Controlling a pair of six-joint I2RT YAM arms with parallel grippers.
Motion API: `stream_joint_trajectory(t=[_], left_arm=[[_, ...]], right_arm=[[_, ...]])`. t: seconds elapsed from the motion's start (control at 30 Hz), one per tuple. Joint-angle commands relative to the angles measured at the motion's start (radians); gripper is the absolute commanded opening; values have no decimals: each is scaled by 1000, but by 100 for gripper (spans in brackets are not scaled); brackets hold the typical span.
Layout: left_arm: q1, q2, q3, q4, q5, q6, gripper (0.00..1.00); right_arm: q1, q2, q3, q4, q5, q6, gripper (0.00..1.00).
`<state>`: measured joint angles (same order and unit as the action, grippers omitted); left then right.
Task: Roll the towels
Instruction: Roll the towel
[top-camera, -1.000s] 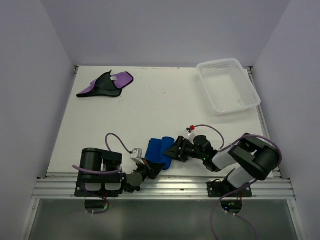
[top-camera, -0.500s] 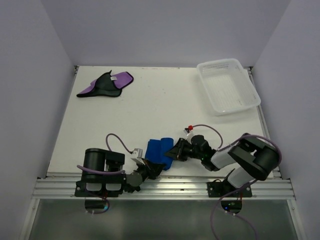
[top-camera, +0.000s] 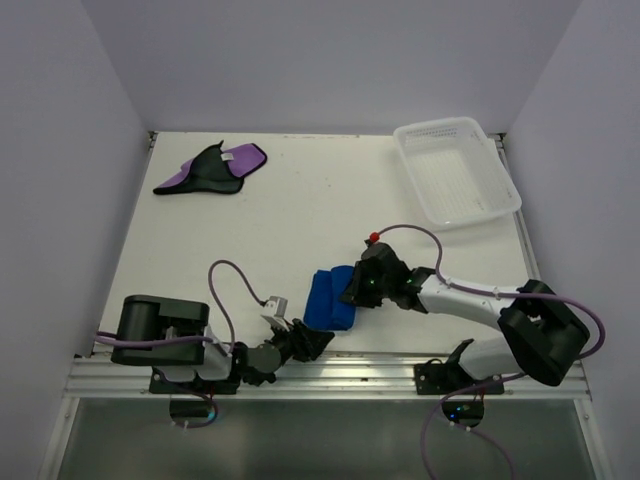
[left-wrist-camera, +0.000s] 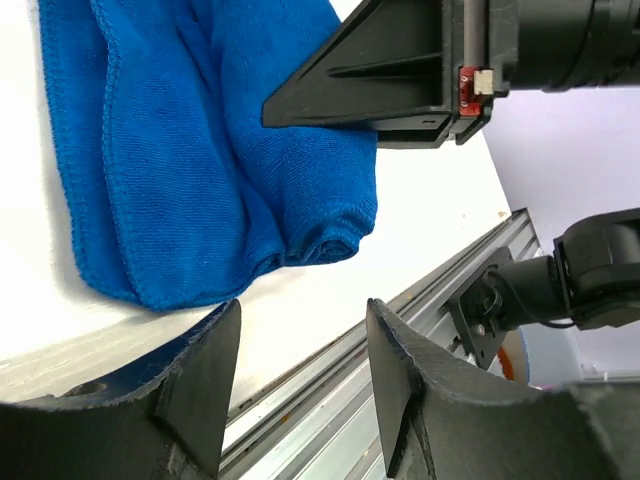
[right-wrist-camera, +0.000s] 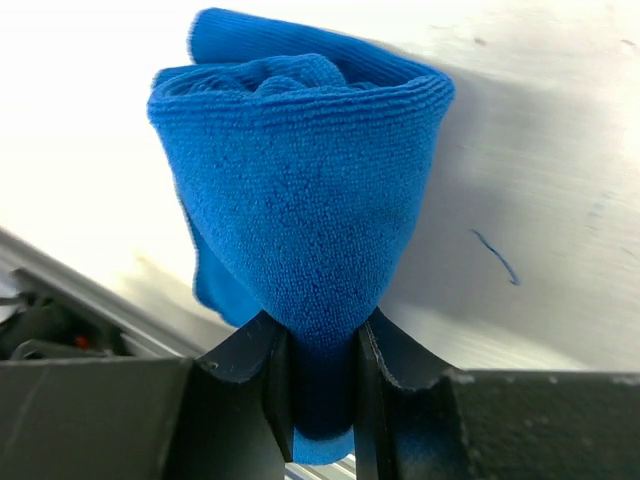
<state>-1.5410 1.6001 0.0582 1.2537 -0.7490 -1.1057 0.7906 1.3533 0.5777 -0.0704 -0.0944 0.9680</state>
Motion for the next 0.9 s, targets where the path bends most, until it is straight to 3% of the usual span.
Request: stream_joint_trajectory(t=[0.0,0.13,0.33,0.6,0.87], left_arm=[[-21,-74,-5,-141,-26,47,56],[-33,-179,25,-330,-59,90,56],[-41,-178,129,-425,-104,251,56],[-42,-86,210,-248,-125,518,61],[-42,24,313,-116,-118,774,62]], right_arm=[[-2,36,66,-253,84,-61,0],[-2,56,128,-360,114,-87,0],[-2,113,247,-545,173,-115,0],[15,228,402,-744,255,-74,0],[18,241,448,-786,266,-35,0]])
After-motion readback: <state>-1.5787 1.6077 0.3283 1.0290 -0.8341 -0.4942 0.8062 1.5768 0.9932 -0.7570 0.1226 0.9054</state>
